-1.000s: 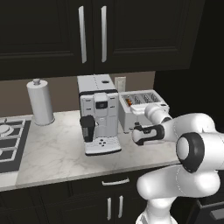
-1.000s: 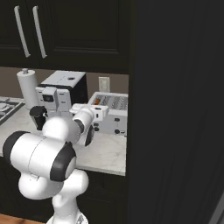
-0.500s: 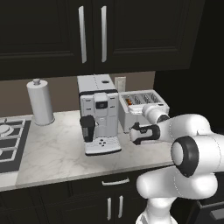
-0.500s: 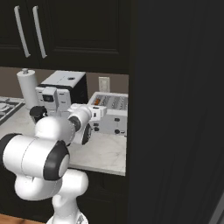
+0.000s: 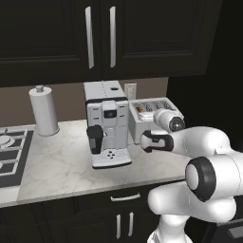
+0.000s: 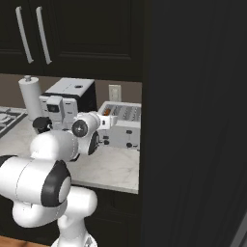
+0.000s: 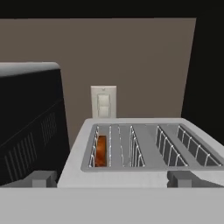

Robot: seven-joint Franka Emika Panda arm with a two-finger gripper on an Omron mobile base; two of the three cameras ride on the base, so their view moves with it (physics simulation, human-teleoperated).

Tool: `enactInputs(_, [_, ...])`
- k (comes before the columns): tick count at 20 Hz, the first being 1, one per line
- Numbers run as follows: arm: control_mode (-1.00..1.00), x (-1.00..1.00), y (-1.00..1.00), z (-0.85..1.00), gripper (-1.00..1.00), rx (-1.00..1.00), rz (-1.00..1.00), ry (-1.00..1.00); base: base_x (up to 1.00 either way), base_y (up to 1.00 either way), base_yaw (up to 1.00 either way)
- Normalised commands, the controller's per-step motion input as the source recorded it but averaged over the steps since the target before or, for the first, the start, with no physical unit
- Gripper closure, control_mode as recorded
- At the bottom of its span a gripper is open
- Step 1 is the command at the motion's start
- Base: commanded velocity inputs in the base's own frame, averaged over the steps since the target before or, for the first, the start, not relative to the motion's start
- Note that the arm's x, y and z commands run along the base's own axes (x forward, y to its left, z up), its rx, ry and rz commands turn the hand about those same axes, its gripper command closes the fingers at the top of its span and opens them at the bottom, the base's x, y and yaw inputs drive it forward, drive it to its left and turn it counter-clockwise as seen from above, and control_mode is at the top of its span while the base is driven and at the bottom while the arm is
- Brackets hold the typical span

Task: Start the toaster. Once the lever pops up, take the bread to the plate on the dining counter.

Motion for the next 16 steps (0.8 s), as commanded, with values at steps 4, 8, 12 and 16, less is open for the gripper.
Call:
enactInputs(4, [-1.00,0.06,0.00,0.04,-1.00,0.00,0.00,0.05,0.00,0.00,0.00])
enactInputs(8, [-1.00,0.08,0.01,0.00,-1.00,0.00,0.00,0.00,0.00,0.00,0.00])
enactInputs(12, [-1.00,0.06,0.03,0.00,-1.00,0.00,0.00,0.00,0.00,0.00,0.00])
enactInputs(16, [-1.00,0.08,0.07,0.00,-1.00,0.00,0.00,0.00,0.00,0.00,0.00])
